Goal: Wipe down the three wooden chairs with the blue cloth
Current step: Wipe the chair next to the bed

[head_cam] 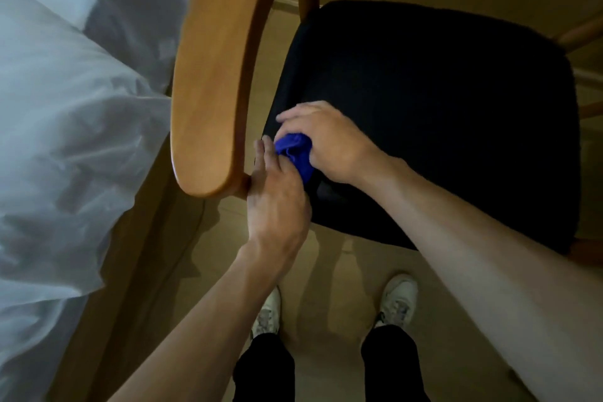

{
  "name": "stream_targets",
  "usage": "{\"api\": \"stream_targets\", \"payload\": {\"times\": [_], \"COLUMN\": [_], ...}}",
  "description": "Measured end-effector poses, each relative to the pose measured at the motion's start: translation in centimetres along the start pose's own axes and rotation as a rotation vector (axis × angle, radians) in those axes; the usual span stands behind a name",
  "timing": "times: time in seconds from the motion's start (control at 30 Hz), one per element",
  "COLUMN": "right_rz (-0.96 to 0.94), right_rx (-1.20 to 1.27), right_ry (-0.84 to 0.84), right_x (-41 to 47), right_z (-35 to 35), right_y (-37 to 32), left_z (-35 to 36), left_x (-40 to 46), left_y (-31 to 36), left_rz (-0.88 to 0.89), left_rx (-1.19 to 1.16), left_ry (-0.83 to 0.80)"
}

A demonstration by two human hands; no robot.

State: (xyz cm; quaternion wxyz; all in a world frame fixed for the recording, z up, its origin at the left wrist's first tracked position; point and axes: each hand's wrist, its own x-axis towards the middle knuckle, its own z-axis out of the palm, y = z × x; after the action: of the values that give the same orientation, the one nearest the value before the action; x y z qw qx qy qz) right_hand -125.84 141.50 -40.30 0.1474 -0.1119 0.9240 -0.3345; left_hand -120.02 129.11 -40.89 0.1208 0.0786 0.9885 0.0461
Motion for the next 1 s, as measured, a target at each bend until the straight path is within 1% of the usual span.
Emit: {"api": "stream_targets", "payload": {"times": [0.03,0.1,0.17,0.23,0.3,0.33,0.37,0.43,0.53,0.57,0.63,0.7,0.77,0.83,0.9,0.93,1.0], "right_rz": [-0.034,-0.068,-0.103,-0.119,-0.106,-0.113,-0.126,-0.154,-0.267,-0.286,-0.222,-0.119,-0.087,-0.116,-0.072,-0.044,-0.010], "right_rx": [-0.025,-0.008,0.021,0.015,-0.053,-0.076,-0.081,-0.049,-0.050,-0.061,-0.094,-0.062,0.024,-0.003,-0.084,-0.114,-0.173], "right_ry": [-0.067,-0.103,-0.105,-0.148,-0.265,-0.325,-0.358,-0.354,-0.236,-0.222,-0.261,-0.289,-0.254,-0.233,-0.253,-0.262,-0.306], "right_x": [0.3,-0.2,-2.0,-4.2,-6.3,-7.0,-7.2,-6.3,-2.4,-1.1,1.1,1.8,1.0,-1.1,-3.6,-4.8,-5.9], "right_z": [0.3,0.7,0.6,0.4,0.0,-0.1,-0.2,-0.9,-0.5,-0.1,1.2,2.0,1.5,0.3,-1.7,-2.6,-3.8], "right_y": [0.4,1.4,2.4,3.0,3.4,3.5,3.4,2.6,0.1,-0.9,-2.4,-2.7,-1.4,0.7,3.3,4.2,4.8], "left_z": [0.6,1.5,2.4,3.0,3.4,3.4,3.3,2.6,1.6,1.5,1.7,2.1,2.4,3.0,3.2,3.1,2.9], "left_x": [-0.3,-1.0,-2.4,-4.7,-7.0,-7.9,-8.4,-8.5,-7.3,-6.7,-5.3,-4.3,-4.1,-4.9,-5.9,-6.3,-6.9], "left_y": [0.3,0.9,1.7,2.6,3.8,4.2,4.3,4.0,2.3,1.9,1.5,1.5,2.3,3.6,6.0,7.3,9.1], "left_rz": [-0.039,-0.099,-0.106,-0.085,-0.078,-0.106,-0.143,-0.260,-0.433,-0.460,-0.463,-0.467,-0.476,-0.434,-0.372,-0.337,-0.277], "left_rx": [-0.049,-0.150,-0.229,-0.273,-0.341,-0.383,-0.437,-0.557,-0.680,-0.690,-0.655,-0.567,-0.511,-0.438,-0.337,-0.335,-0.408], "left_ry": [-0.027,-0.055,-0.081,-0.156,-0.244,-0.263,-0.251,-0.177,0.046,0.093,0.098,0.054,-0.007,-0.071,-0.123,-0.139,-0.166]}}
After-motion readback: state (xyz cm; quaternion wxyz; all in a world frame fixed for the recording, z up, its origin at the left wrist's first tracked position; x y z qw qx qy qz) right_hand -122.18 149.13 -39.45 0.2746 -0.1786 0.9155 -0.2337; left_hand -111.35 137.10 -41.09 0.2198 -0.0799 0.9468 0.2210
